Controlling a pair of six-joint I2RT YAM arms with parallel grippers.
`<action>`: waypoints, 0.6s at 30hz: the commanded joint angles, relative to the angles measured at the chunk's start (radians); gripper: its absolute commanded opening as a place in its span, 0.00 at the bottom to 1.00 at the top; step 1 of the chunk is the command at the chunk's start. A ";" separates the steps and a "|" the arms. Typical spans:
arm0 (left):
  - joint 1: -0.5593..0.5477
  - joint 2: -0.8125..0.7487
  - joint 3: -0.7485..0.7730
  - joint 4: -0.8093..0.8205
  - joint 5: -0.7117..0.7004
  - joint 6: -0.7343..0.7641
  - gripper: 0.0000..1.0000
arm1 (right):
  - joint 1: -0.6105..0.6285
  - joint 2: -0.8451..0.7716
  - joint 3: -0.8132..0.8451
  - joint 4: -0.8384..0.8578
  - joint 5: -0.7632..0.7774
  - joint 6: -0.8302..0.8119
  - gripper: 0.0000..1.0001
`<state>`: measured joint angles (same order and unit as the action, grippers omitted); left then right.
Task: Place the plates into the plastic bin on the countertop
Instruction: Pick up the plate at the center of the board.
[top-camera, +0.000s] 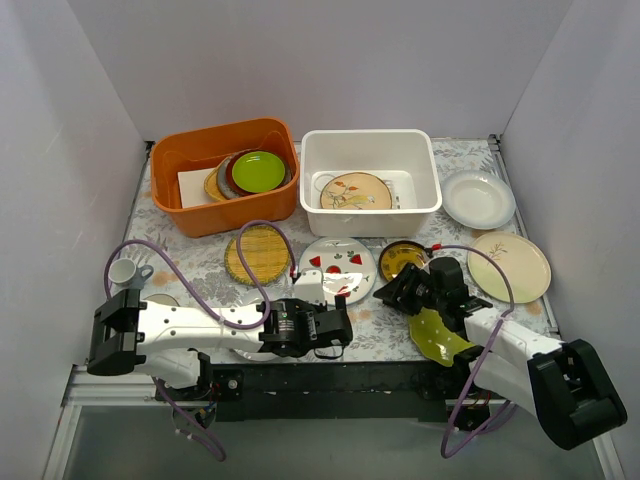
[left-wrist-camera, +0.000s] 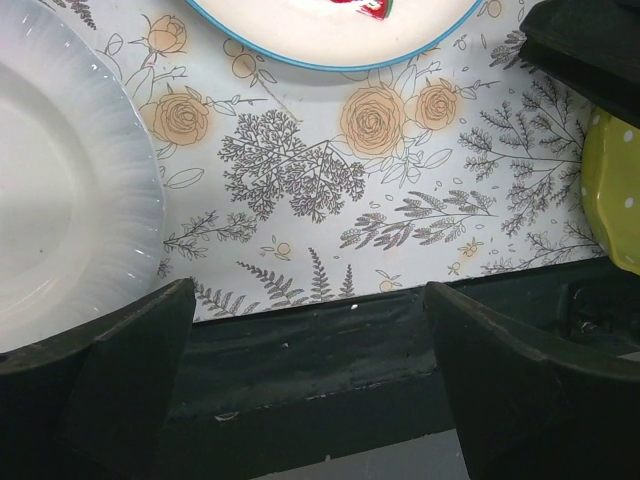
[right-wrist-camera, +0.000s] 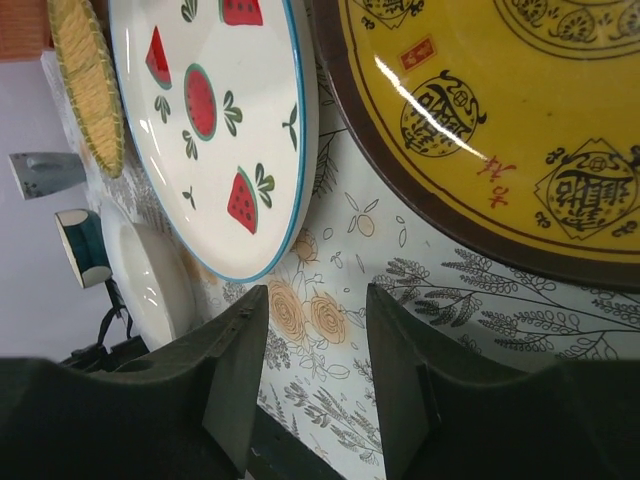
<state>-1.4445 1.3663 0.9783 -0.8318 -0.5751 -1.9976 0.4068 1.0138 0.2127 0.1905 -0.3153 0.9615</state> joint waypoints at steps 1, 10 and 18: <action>0.003 -0.044 -0.012 -0.020 -0.006 -0.402 0.98 | 0.020 0.037 0.001 0.095 0.059 0.042 0.51; 0.001 -0.061 -0.024 -0.036 -0.005 -0.408 0.98 | 0.061 0.156 0.027 0.185 0.088 0.072 0.50; 0.001 -0.079 -0.038 -0.041 -0.003 -0.414 0.98 | 0.113 0.256 0.053 0.239 0.114 0.097 0.45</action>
<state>-1.4445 1.3315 0.9493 -0.8566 -0.5640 -1.9976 0.4934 1.2297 0.2359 0.3843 -0.2417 1.0435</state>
